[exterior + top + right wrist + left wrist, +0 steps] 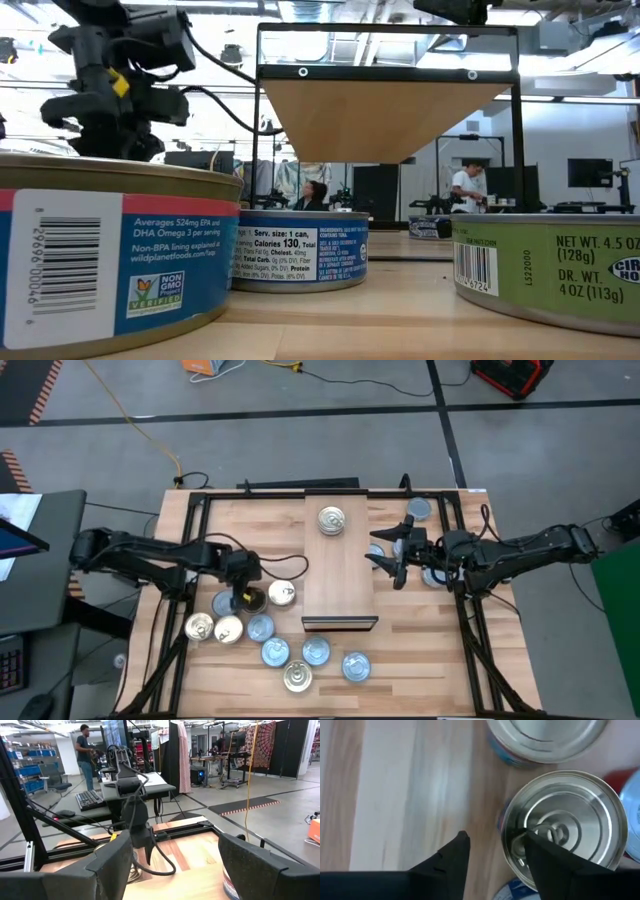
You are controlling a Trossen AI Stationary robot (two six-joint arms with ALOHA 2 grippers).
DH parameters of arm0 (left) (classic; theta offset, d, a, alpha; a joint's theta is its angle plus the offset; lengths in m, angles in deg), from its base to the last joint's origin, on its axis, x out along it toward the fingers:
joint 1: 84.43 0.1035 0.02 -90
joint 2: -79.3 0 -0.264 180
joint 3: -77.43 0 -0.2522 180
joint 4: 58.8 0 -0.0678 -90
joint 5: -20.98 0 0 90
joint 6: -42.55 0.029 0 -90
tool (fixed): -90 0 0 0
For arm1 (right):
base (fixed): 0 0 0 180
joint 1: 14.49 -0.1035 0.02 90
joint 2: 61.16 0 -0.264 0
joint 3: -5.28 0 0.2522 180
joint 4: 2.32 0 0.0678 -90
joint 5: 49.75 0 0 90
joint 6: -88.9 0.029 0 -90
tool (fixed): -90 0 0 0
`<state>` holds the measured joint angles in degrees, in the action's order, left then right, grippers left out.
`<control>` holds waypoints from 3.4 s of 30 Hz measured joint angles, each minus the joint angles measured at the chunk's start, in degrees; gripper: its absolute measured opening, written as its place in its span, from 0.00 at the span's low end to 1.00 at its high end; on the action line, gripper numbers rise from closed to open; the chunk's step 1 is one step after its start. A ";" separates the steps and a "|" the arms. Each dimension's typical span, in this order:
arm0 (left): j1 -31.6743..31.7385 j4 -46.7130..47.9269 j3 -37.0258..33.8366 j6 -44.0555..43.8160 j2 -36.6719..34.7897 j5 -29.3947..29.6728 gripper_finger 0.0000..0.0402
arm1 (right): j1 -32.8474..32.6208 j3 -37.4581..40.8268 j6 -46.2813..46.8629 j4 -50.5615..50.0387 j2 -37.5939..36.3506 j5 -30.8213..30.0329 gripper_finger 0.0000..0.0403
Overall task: Stack canned seafood by type on shelf
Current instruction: Stack the blue and pink tuna can on the shelf on top of the other blue and pink tuna can
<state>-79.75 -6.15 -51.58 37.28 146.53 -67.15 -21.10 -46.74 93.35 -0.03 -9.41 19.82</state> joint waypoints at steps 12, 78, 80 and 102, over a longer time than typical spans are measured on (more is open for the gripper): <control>8.62 0.79 0.10 -0.47 0.25 2.86 0.02 | -0.02 0.02 0.02 -0.13 0.00 0.00 0.79; -3.85 7.56 3.85 3.05 -3.13 22.79 0.53 | -0.04 0.02 0.47 0.00 1.18 0.00 0.79; -4.04 7.61 3.85 3.00 -0.80 24.06 0.54 | -0.04 0.02 0.43 0.00 1.18 0.00 0.79; -4.11 8.52 4.24 1.16 16.89 27.27 0.02 | -0.04 0.02 0.13 -0.11 1.18 -0.01 0.79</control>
<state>-83.85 2.38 -47.34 38.44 163.42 -39.88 -21.15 -46.72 93.48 -0.13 -8.23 19.82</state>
